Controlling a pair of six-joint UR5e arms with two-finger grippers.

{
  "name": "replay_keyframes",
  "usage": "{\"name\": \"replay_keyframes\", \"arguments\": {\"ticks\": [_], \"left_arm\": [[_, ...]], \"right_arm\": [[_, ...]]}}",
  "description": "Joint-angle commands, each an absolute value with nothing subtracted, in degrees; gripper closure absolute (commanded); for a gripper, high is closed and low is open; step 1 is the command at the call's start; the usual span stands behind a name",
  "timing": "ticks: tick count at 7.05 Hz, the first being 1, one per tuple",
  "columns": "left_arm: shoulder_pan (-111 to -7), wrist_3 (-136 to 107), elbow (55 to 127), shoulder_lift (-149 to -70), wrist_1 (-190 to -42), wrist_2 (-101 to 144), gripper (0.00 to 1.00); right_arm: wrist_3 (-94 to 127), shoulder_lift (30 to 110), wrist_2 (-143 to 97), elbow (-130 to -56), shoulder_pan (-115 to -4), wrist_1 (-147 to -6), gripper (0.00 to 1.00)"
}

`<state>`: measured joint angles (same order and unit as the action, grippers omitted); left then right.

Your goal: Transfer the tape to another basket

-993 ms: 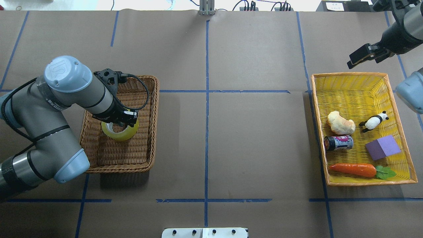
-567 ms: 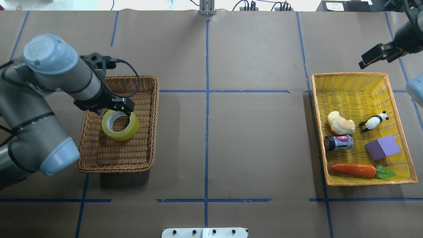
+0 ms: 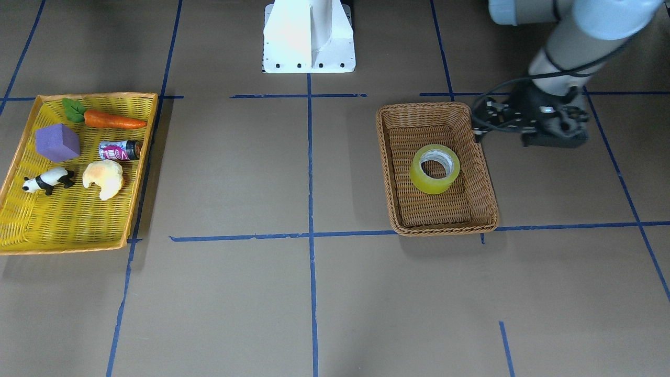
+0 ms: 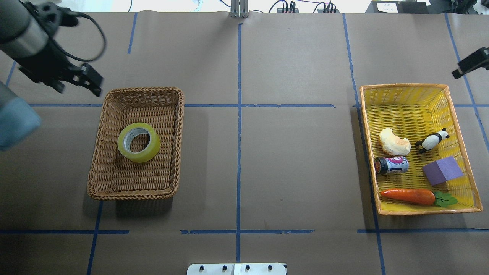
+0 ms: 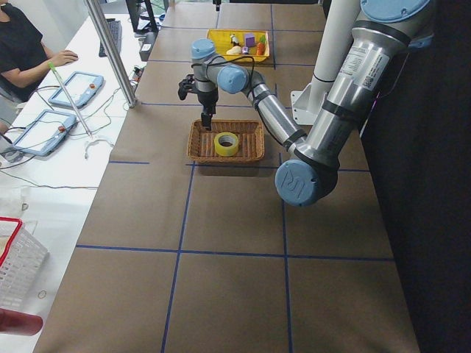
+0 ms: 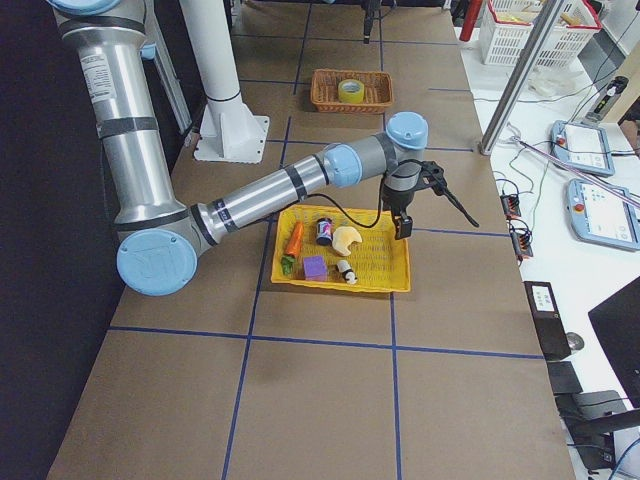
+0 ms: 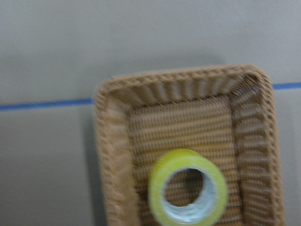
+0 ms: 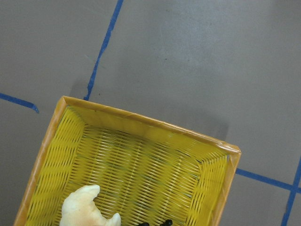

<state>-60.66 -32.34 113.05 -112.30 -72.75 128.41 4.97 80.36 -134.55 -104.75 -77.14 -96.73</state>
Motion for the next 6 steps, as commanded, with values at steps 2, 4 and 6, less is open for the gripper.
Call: {"name": "replay_keyframes", "arguments": {"ticks": [2,4,6], "left_arm": [[-75.11,-10.79,111.98,-102.69,-71.10,135.18,0.00],[-80.57,0.12,106.82,-98.02,-71.80,135.44,0.00],[-86.11,8.75,100.32,-96.42,-71.98,135.44,0.00]], "right_arm": [[-6.05,90.24,-138.95,-101.53,-85.66,-96.77,0.00],[-16.72,90.18,-139.57,-93.55,-92.61,-96.77,0.00],[-16.71,89.30,-139.22,-94.30,-92.64,-96.59,0.00]]}}
